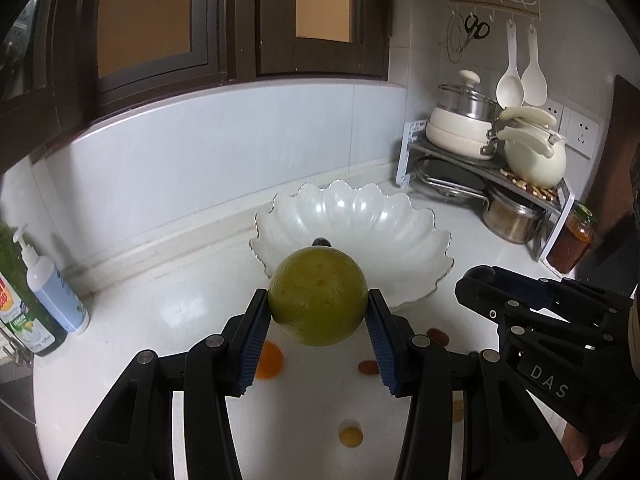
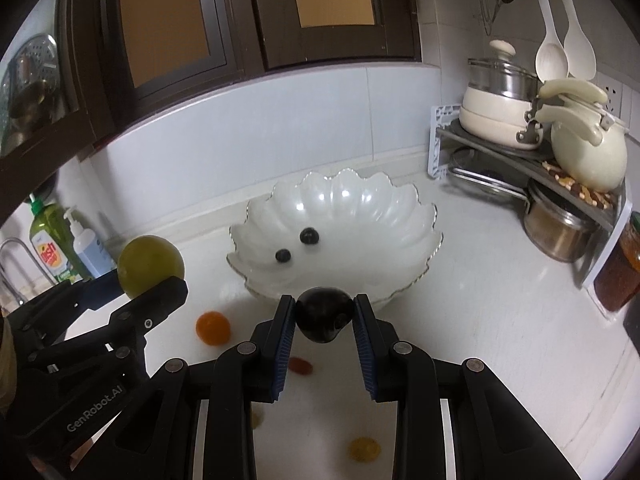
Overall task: Organize fruits
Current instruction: 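Carry the yellow-green fruit in the left tool while the right tool carries the plum over the bowl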
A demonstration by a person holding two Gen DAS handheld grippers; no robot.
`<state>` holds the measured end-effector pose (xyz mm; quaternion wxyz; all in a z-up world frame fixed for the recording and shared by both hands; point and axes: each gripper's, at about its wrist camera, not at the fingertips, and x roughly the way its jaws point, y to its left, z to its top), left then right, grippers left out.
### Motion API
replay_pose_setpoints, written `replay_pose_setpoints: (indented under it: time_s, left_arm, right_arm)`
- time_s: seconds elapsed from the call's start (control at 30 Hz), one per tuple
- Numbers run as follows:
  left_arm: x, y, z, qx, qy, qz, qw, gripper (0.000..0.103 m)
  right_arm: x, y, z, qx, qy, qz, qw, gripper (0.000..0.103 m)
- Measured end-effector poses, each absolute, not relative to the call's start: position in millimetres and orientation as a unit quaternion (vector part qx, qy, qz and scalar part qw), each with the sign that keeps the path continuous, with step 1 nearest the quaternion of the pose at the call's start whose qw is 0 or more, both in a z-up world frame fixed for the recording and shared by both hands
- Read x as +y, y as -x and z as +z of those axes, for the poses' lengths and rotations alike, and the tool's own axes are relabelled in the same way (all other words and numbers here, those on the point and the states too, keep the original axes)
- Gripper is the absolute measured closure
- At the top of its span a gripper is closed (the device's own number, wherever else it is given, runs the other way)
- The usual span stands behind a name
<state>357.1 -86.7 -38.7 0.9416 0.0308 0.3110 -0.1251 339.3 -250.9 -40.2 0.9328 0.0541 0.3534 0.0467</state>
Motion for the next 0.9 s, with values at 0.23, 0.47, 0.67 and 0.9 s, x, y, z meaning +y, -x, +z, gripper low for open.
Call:
replay_pose_setpoints:
  time_s: [0.23,0.47,0.67,0.9]
  left_arm:
    - [-94.8,-373.4,-29.4,0.314,-0.032,-0.119,0.941,0.055]
    - [-103.8,-388.9,-19.9,0.312,-0.033,-0.114,0.943,0.055]
    - [-108.6,-398.0,-12.2,0.307,-0.039,-0.111,0.944,0.055]
    - [-114.6,-417.9,-8.3,0.310,-0.036,-0.110,0.944,0.055]
  right_arm:
    - [-257.1,-351.0,-27.6,0.339,-0.049,0.045,0.938,0.072]
    - [-263.6,-368.4,-21.0,0.335,-0.044,0.040,0.940,0.072]
    - [-266.8,-380.1,-18.8,0.330,-0.035,0.034,0.943,0.072]
    - [-272.7,-401.3,-16.5,0.334,-0.040,0.036,0.941,0.072]
